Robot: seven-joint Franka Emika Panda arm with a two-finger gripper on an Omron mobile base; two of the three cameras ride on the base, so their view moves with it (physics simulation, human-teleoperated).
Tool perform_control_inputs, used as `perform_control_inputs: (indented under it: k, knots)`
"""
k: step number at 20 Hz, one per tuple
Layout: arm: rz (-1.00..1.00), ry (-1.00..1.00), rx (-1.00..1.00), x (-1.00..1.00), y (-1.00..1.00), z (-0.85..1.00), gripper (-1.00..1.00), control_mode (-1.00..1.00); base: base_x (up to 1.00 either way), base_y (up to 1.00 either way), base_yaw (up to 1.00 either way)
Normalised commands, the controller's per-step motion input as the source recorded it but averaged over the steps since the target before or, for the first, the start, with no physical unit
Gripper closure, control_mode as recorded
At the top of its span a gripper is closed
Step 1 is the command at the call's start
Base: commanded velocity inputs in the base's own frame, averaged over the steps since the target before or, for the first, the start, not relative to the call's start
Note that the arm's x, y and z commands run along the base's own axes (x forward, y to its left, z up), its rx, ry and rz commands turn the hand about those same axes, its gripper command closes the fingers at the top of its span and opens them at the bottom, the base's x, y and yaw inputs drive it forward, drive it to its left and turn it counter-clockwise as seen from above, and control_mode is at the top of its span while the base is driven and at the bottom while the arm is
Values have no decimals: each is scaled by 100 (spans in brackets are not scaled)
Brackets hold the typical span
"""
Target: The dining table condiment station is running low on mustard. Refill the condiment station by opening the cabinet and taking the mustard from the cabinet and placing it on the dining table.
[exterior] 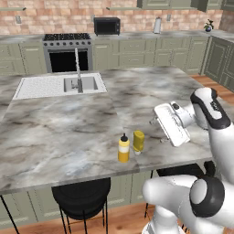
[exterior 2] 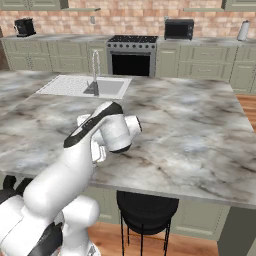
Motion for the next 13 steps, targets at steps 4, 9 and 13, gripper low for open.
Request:
perform_control_inputs:
  k: [4, 9, 13]
  knots:
    - [-14, -20, -5, -35, 0, 64, -100, -100, 0, 0, 0]
    - [-14, -19, -4, -3, 0, 35, -100, -100, 0, 0, 0]
    - [-7, -11, 0, -4, 0, 5, -100, -100, 0, 0, 0]
